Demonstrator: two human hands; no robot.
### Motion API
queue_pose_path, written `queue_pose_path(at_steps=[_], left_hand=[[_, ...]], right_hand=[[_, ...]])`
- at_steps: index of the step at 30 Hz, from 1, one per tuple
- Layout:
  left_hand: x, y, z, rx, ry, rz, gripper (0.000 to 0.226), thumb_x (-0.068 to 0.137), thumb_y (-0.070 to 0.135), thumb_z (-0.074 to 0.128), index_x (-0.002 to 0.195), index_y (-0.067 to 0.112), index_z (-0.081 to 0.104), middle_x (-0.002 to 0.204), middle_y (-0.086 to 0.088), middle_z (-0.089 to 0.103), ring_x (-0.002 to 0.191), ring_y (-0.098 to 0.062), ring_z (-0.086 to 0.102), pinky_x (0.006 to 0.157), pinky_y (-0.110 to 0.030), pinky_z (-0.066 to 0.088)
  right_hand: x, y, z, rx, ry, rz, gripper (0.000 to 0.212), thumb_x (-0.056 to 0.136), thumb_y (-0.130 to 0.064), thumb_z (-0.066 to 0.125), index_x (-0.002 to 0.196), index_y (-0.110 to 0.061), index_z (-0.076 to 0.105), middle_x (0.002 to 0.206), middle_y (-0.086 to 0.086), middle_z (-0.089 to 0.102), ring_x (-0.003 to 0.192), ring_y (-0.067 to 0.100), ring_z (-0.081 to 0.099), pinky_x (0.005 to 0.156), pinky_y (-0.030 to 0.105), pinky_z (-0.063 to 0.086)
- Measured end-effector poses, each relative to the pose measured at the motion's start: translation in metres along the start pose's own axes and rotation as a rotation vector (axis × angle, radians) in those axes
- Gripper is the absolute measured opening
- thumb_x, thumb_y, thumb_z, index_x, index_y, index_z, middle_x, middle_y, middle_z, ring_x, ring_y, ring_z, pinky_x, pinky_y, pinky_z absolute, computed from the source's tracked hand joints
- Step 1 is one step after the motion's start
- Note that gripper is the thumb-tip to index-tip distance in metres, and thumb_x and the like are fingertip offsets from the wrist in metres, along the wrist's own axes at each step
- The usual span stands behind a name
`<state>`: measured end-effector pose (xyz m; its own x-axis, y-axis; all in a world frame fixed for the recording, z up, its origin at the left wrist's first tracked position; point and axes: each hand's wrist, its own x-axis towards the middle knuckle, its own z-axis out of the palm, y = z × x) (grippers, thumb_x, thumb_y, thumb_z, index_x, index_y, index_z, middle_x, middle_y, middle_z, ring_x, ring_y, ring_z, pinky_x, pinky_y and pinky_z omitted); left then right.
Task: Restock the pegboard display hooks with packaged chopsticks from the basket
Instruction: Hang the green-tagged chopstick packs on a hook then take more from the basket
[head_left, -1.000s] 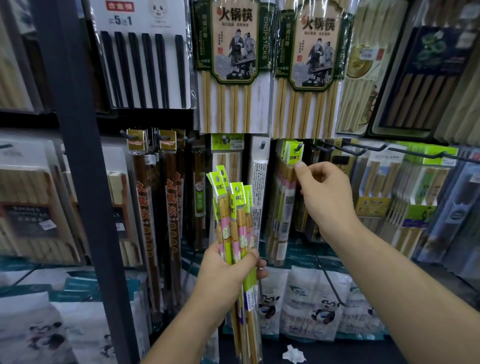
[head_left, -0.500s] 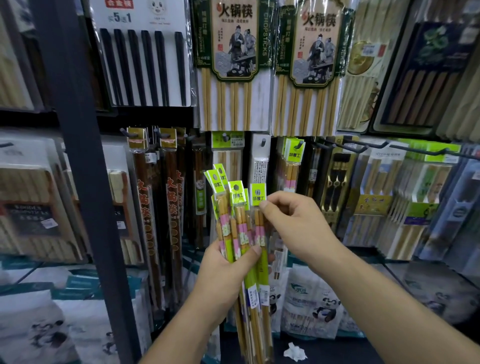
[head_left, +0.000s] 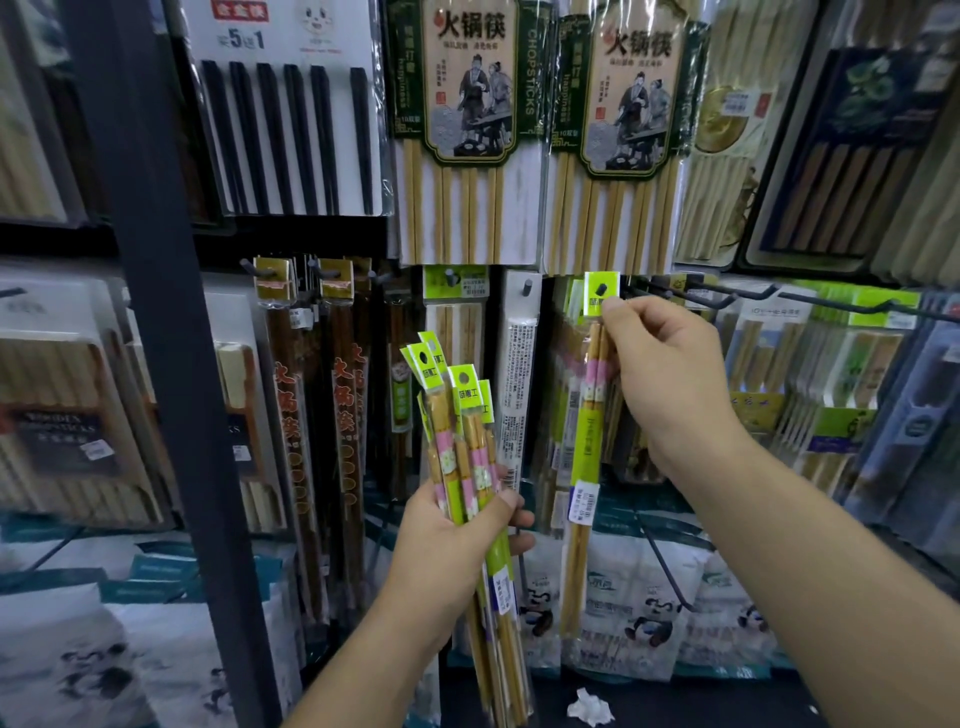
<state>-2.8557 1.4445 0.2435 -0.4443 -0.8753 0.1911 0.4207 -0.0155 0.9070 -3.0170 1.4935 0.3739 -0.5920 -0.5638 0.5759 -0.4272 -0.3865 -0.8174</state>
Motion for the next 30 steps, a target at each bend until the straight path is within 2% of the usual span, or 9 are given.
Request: queue_pose_path(at_steps=[4, 8, 11, 15, 19, 23, 25, 28, 30], left_hand=[[0.000, -0.001, 0.000, -0.004, -0.007, 0.002, 0.016, 0.094, 0.000, 0.069, 0.109, 0.005, 0.068, 0.080, -0.011, 0.073, 0.077, -0.026, 0.075, 0.068, -0.038, 0.063], [0.001, -0.002, 0.000, 0.001, 0.000, -0.003, 0.017, 0.094, 0.000, 0.069, 0.109, 0.007, 0.070, 0.080, -0.010, 0.072, 0.077, -0.026, 0.074, 0.069, -0.040, 0.064], [0.001, -0.002, 0.000, 0.004, 0.002, -0.012, 0.019, 0.094, 0.000, 0.069, 0.109, 0.010, 0.073, 0.080, -0.009, 0.071, 0.077, -0.024, 0.073, 0.070, -0.041, 0.064], [0.000, -0.002, -0.001, 0.019, 0.002, -0.005, 0.019, 0.093, 0.002, 0.071, 0.109, 0.012, 0.073, 0.082, -0.012, 0.067, 0.076, -0.024, 0.070, 0.071, -0.041, 0.064], [0.000, 0.000, 0.000, 0.026, -0.001, -0.007, 0.018, 0.093, 0.001, 0.071, 0.110, 0.006, 0.070, 0.085, -0.015, 0.068, 0.076, -0.024, 0.072, 0.070, -0.038, 0.064], [0.000, 0.000, -0.001, 0.033, 0.011, -0.005, 0.019, 0.092, 0.000, 0.072, 0.109, 0.001, 0.067, 0.088, -0.017, 0.073, 0.080, -0.026, 0.076, 0.068, -0.034, 0.063], [0.001, -0.001, 0.000, 0.050, 0.015, -0.001, 0.016, 0.091, 0.000, 0.073, 0.106, 0.002, 0.068, 0.086, -0.015, 0.076, 0.081, -0.027, 0.078, 0.068, -0.034, 0.063], [0.001, -0.003, 0.001, 0.079, 0.005, 0.021, 0.014, 0.090, 0.002, 0.075, 0.103, 0.007, 0.070, 0.085, -0.010, 0.078, 0.082, -0.027, 0.078, 0.069, -0.036, 0.064], [0.002, -0.004, 0.000, 0.112, -0.005, 0.042, 0.014, 0.090, 0.007, 0.077, 0.100, 0.015, 0.074, 0.090, -0.009, 0.079, 0.085, -0.027, 0.078, 0.072, -0.038, 0.064]], right_hand=[[0.007, 0.002, 0.001, -0.010, 0.021, 0.051, 0.033, 0.101, -0.024, 0.059, 0.074, -0.009, 0.069, 0.054, -0.011, 0.053, 0.047, 0.003, 0.045, 0.049, 0.012, 0.040], [0.010, 0.006, 0.000, -0.011, 0.018, 0.100, 0.033, 0.101, -0.023, 0.059, 0.077, -0.002, 0.067, 0.057, -0.009, 0.054, 0.050, 0.003, 0.048, 0.052, 0.011, 0.043], [0.010, 0.009, 0.001, -0.034, -0.001, 0.099, 0.036, 0.103, -0.025, 0.058, 0.073, -0.008, 0.067, 0.052, -0.014, 0.051, 0.047, 0.000, 0.046, 0.053, 0.009, 0.043], [0.009, 0.016, 0.000, -0.105, 0.015, 0.073, 0.035, 0.102, -0.030, 0.059, 0.073, -0.014, 0.068, 0.051, -0.014, 0.053, 0.051, -0.002, 0.048, 0.067, 0.012, 0.045], [0.004, 0.022, -0.001, -0.180, 0.057, 0.059, 0.023, 0.098, -0.037, 0.065, 0.082, -0.022, 0.070, 0.070, -0.004, 0.066, 0.064, 0.003, 0.059, 0.065, 0.017, 0.048], [-0.009, 0.026, -0.003, -0.248, 0.105, 0.055, 0.025, 0.095, -0.043, 0.067, 0.082, -0.022, 0.062, 0.067, -0.010, 0.056, 0.056, -0.004, 0.051, 0.060, 0.024, 0.040], [-0.020, 0.027, -0.003, -0.226, 0.005, 0.038, 0.024, 0.095, -0.041, 0.067, 0.079, -0.023, 0.064, 0.063, -0.005, 0.058, 0.054, -0.002, 0.051, 0.057, 0.022, 0.042], [-0.039, 0.028, 0.006, -0.222, -0.272, 0.024, 0.014, 0.094, -0.037, 0.069, 0.083, -0.029, 0.072, 0.079, -0.010, 0.070, 0.069, -0.004, 0.062, 0.059, 0.009, 0.046], [-0.048, 0.030, 0.012, -0.238, -0.372, 0.024, 0.010, 0.095, -0.036, 0.069, 0.087, -0.031, 0.073, 0.084, -0.011, 0.072, 0.076, 0.001, 0.066, 0.061, 0.011, 0.048]])
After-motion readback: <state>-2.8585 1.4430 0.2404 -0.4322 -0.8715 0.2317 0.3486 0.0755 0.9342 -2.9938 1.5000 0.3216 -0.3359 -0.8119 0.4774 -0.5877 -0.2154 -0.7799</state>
